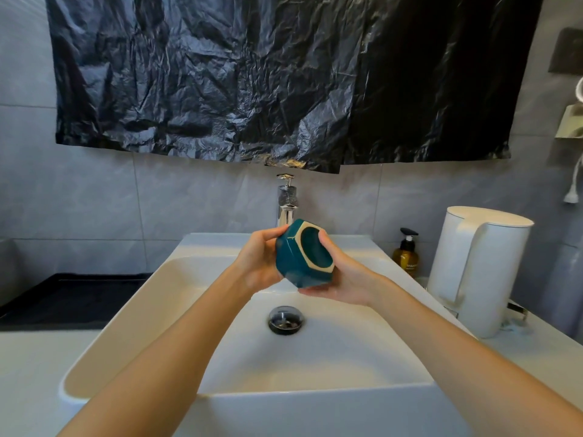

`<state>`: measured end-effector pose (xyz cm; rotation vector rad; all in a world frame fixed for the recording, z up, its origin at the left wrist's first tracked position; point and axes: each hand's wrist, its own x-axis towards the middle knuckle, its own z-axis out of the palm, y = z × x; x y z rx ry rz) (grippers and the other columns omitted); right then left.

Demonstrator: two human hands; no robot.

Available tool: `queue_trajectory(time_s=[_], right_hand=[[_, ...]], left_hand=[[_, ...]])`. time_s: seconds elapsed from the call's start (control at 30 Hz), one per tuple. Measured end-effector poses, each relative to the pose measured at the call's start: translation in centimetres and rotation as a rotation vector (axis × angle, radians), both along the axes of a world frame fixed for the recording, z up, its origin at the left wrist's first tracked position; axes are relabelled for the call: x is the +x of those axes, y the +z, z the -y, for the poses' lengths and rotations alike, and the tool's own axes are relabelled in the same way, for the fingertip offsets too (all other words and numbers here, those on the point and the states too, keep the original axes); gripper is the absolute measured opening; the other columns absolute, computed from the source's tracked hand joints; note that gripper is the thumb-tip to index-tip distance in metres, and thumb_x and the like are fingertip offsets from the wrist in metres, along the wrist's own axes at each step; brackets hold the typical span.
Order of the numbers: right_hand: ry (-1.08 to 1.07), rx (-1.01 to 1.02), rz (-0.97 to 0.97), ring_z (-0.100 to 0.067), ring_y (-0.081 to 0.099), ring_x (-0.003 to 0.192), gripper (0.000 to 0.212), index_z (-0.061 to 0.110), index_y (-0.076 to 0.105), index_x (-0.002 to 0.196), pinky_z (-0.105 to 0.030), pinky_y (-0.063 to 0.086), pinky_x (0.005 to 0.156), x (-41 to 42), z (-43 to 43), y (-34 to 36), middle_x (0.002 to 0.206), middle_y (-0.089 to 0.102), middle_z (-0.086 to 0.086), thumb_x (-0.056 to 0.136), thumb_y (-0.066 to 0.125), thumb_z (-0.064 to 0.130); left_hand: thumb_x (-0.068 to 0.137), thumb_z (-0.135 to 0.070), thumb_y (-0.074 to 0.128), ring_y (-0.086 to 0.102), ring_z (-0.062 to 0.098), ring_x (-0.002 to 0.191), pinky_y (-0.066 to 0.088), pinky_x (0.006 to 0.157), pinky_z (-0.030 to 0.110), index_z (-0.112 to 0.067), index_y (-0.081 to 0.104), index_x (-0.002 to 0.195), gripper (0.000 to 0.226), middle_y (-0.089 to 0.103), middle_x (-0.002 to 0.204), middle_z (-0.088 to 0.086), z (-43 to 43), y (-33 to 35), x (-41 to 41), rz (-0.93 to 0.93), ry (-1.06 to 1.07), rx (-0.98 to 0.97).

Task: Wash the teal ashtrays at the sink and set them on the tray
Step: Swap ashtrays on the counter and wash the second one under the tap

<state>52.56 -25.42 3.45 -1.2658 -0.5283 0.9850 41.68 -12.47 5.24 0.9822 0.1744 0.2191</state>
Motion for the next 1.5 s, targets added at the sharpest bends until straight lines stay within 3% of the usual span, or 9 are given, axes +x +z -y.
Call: queue_trajectory(time_s=[0.33,0.6,0.83,0.93,1.03,1.1,1.27,1.4,1.5], right_hand=[[-0.227,-0.054,-0.129,-0.025,0.063,0.097,0.036,0.014,0.062,0.104,-0.034,0.054,0.078,-0.2,1.1,0.6,0.103,0.068,-0.01,0.084,0.067,0.043],[-0.181,-0.09,-0.086,-0.021,0.063,0.087,0.031,0.015,0.063,0.097,-0.03,0.052,0.066,-0.8,1.2,1.0,0.095,0.069,-0.006,0.086,0.065,0.043],[-0.159,-0.136,-0.003,-0.02,0.062,0.089,0.032,0.016,0.061,0.096,-0.03,0.053,0.074,-0.5,1.4,1.1,0.095,0.068,-0.005,0.084,0.067,0.044],[-0.125,-0.187,0.098,-0.019,0.063,0.09,0.035,0.017,0.059,0.102,-0.031,0.053,0.078,-0.8,1.2,0.8,0.097,0.068,-0.004,0.083,0.068,0.044],[-0.17,-0.201,0.282,-0.021,0.064,0.093,0.052,0.013,0.055,0.116,-0.032,0.056,0.076,-1.0,1.0,1.2,0.102,0.068,-0.005,0.078,0.074,0.042],[-0.242,-0.246,0.533,-0.019,0.065,0.087,0.053,0.013,0.053,0.112,-0.029,0.057,0.073,-1.3,1.0,1.5,0.099,0.067,-0.004,0.074,0.077,0.041],[-0.299,-0.144,1.195,-0.013,0.06,0.095,0.057,0.022,0.045,0.108,-0.021,0.055,0.068,-3.3,1.9,1.8,0.103,0.059,0.006,0.069,0.082,0.04],[-0.285,0.069,1.587,-0.008,0.05,0.087,0.059,0.019,0.045,0.105,-0.012,0.047,0.066,-6.4,2.4,2.2,0.1,0.053,0.005,0.067,0.083,0.043],[-0.241,0.255,1.972,-0.016,0.05,0.077,0.068,0.009,0.048,0.101,-0.014,0.041,0.063,-9.0,1.7,2.5,0.092,0.057,-0.009,0.057,0.088,0.042]], left_hand=[[0.091,-0.048,0.051,0.059,0.032,0.112,0.052,0.091,0.045,-0.003,0.052,0.124,0.056,0.06,0.122,0.017,0.5,-1.0,1.0,-0.275,-0.027,0.135],[0.08,-0.028,0.072,0.068,0.028,0.091,0.057,0.078,0.032,-0.003,0.063,0.106,0.037,0.072,0.1,0.015,0.1,-1.1,0.5,-0.291,0.018,0.1],[0.081,-0.029,0.071,0.067,0.027,0.094,0.059,0.076,0.033,-0.005,0.059,0.119,0.046,0.069,0.112,0.014,-0.1,-1.2,0.6,-0.332,-0.045,0.207],[0.085,-0.031,0.067,0.065,0.026,0.105,0.057,0.085,0.036,-0.01,0.053,0.128,0.049,0.064,0.123,0.011,0.0,-1.7,0.5,-0.373,-0.14,0.342],[0.083,-0.033,0.068,0.061,0.028,0.113,0.049,0.098,0.045,-0.011,0.051,0.13,0.054,0.06,0.128,0.013,0.0,-1.1,-0.3,-0.433,-0.198,0.454],[0.087,-0.027,0.064,0.061,0.028,0.113,0.046,0.102,0.043,-0.008,0.052,0.13,0.048,0.062,0.126,0.014,-0.2,-0.3,-1.1,-0.478,-0.178,0.572],[0.097,-0.011,0.048,0.062,0.028,0.113,0.051,0.094,0.037,-0.001,0.053,0.128,0.033,0.065,0.122,0.015,-0.9,1.8,-4.5,-0.433,-0.11,0.544],[0.098,-0.038,0.043,0.062,0.034,0.111,0.053,0.089,0.042,0.0,0.048,0.128,0.049,0.062,0.123,0.022,-1.0,3.1,-8.0,-0.387,-0.047,0.332],[0.088,-0.052,0.054,0.068,0.03,0.1,0.059,0.079,0.035,-0.006,0.054,0.123,0.057,0.066,0.118,0.016,-0.3,4.2,-11.0,-0.439,0.008,0.479]])
